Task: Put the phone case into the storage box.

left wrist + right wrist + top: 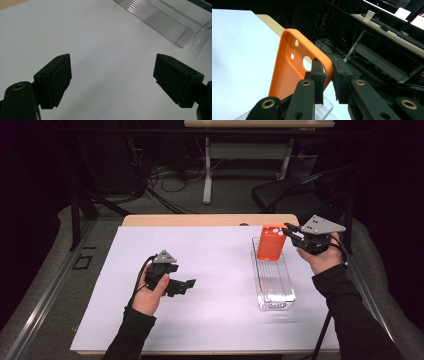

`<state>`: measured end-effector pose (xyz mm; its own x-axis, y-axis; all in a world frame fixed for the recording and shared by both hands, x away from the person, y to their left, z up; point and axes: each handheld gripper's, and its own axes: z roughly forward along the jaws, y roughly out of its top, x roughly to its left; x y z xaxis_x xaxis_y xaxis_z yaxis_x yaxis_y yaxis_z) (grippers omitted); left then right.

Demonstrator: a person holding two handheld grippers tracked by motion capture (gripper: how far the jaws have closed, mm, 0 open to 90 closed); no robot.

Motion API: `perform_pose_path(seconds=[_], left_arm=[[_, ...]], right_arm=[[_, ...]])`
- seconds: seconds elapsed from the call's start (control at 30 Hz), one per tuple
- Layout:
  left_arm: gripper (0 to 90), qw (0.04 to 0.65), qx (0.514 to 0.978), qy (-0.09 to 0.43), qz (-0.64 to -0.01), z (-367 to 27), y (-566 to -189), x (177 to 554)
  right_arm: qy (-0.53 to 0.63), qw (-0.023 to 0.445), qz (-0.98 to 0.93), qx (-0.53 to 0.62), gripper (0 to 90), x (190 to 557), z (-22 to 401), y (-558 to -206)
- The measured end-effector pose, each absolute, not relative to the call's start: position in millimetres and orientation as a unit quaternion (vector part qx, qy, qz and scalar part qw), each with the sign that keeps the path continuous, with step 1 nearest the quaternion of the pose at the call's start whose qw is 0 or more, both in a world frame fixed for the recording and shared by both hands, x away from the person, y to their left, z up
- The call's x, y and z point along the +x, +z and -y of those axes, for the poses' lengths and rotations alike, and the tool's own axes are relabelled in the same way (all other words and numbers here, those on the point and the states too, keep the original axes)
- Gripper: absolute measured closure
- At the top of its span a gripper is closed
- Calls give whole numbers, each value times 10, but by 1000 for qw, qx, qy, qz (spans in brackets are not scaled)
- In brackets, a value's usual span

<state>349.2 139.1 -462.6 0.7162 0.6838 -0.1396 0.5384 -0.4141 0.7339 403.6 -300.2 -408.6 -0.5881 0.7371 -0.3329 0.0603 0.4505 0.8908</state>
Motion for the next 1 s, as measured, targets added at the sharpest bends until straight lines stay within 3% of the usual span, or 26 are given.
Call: perform_pose_path(seconds=[1.0], left_arm=[[152, 393, 835, 92, -374, -1440, -4668, 3495]], right_arm=[[446, 409, -755, 255, 805, 4486, 3007, -4447]])
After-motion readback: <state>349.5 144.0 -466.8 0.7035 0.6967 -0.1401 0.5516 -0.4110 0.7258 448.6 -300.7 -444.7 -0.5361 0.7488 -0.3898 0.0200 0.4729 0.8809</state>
